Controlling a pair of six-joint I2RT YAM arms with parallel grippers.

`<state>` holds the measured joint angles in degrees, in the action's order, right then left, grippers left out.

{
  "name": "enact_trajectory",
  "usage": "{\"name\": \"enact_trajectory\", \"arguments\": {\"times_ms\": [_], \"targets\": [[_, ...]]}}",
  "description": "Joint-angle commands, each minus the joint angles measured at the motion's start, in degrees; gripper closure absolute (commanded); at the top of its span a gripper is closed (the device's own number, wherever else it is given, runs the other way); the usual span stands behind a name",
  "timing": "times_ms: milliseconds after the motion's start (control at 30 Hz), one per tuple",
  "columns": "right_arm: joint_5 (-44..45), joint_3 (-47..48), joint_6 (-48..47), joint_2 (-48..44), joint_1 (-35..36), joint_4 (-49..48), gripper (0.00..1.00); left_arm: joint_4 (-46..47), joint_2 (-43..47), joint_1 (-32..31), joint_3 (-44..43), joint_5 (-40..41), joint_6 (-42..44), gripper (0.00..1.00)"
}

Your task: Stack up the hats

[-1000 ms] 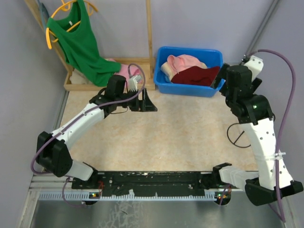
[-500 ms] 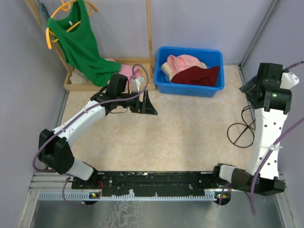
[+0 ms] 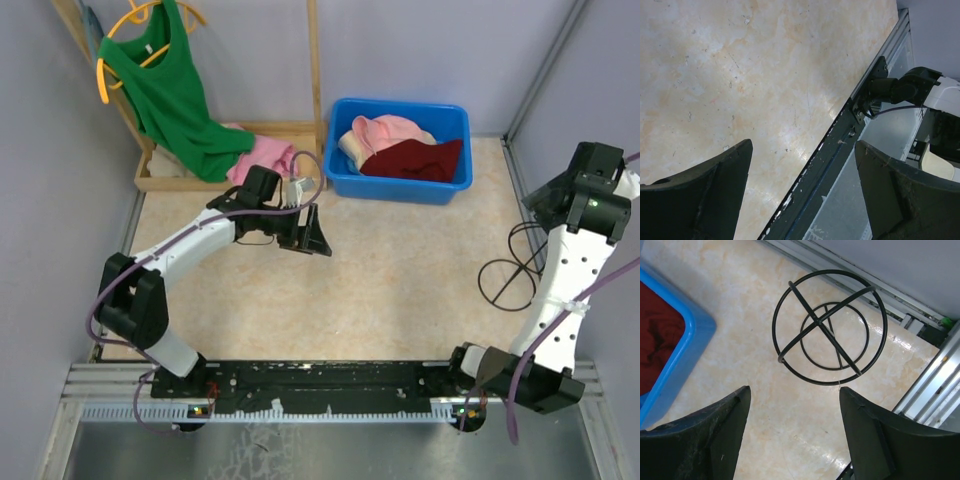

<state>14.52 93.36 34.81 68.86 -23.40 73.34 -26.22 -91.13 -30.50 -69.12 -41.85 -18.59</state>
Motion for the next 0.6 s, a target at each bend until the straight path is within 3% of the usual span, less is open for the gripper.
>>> {"name": "enact_trajectory", "arguments": {"times_ms": [0,200,567], "targets": [[0.24,-1.65,-3.31,0.19,-1.84,-1.39,0.27,-1.11,-1.37,-0.04,-1.39,-1.36,2.71,0.11],[0.78,-7.18,-5.92,-0.88,-7.05,-5.82,0.27,-1.96,-2.85,0.34,-2.03,-0.95,3.82,0.12],[1.27,-14.31,-3.62,-2.48,-7.36,-14.14,0.26,-1.82,-3.56,0.57,-2.25,-0.96,3.06,0.12]]}}
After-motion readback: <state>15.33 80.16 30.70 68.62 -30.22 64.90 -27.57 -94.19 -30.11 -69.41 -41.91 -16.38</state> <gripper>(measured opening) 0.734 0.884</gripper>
